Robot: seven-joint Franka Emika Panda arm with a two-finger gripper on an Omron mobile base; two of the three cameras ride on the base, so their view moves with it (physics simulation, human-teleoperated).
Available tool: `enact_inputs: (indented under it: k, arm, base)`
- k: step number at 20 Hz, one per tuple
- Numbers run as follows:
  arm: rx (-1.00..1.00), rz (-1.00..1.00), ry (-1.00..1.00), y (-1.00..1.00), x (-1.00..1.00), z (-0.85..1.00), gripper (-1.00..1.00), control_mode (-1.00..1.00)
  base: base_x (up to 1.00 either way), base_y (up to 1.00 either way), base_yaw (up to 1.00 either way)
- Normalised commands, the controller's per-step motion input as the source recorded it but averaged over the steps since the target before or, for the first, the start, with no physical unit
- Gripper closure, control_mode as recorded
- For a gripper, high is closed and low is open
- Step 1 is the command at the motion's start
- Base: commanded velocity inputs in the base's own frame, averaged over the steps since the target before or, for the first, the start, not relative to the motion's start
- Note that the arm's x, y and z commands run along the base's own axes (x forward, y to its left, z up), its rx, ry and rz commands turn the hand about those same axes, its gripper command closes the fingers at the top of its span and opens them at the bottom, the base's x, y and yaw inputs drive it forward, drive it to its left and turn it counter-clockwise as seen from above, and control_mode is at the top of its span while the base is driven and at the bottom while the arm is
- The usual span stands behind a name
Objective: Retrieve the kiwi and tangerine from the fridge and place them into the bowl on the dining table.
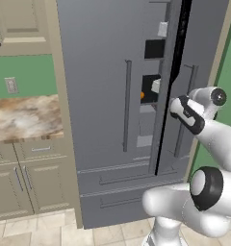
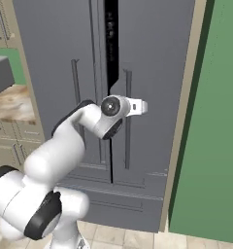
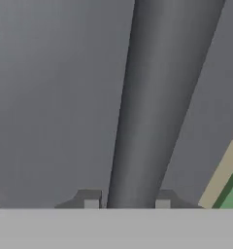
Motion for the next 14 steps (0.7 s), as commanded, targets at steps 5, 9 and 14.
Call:
enact_inputs:
  k: [5,9,14]
  arm:
    - [0.0,0.0,0.33,-0.71,-0.97,0.49,1.0,-1.0]
    - [0.02,0.0,0.04,-0.9,-1.0,0.07,1.0,-1.0]
    - [0.02,0.01,-0.08,-0.69,-1.0,0.06,1.0,-1.0]
  base:
    - [0.0,0.0,0.0]
    - [0.0,0.0,0.0]
    - [0.0,0.0,0.0]
